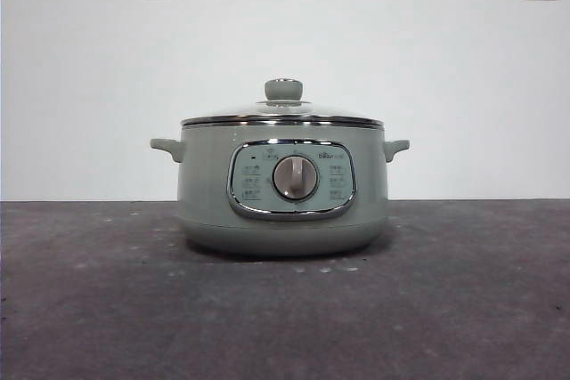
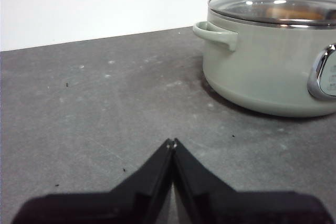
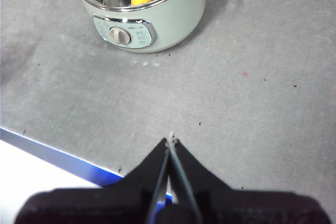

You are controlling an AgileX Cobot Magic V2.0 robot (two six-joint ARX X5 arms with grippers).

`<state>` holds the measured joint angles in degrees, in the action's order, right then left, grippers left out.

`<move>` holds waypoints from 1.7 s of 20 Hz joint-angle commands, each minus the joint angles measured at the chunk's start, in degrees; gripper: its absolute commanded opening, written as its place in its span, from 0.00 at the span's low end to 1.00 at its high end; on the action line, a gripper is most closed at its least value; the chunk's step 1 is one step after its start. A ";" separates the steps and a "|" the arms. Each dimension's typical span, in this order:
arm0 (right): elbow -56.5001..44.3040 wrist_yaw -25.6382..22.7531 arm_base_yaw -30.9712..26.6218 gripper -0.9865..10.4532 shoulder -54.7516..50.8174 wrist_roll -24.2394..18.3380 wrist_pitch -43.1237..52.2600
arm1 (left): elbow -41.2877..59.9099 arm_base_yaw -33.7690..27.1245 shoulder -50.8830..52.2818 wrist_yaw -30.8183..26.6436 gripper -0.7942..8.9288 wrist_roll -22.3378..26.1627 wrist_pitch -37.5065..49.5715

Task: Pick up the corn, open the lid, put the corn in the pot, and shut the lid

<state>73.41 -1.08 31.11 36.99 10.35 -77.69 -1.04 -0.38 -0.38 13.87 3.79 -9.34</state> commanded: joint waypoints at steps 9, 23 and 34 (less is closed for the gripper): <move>-0.59 -0.09 0.07 0.09 -0.02 0.57 -1.40 | 0.59 -0.17 -0.90 -0.02 0.08 -0.98 0.63; -8.22 2.58 -18.45 0.09 -9.29 -11.67 20.72 | 0.59 -0.17 -2.16 -0.02 0.08 -0.98 0.63; -48.76 8.20 -32.63 0.09 -28.33 -14.40 58.71 | 0.59 -0.17 -3.02 -0.02 0.08 -0.98 0.63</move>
<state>27.44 6.96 -1.45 9.48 -5.06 -20.67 -1.04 -0.38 -3.38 13.89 3.33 -9.26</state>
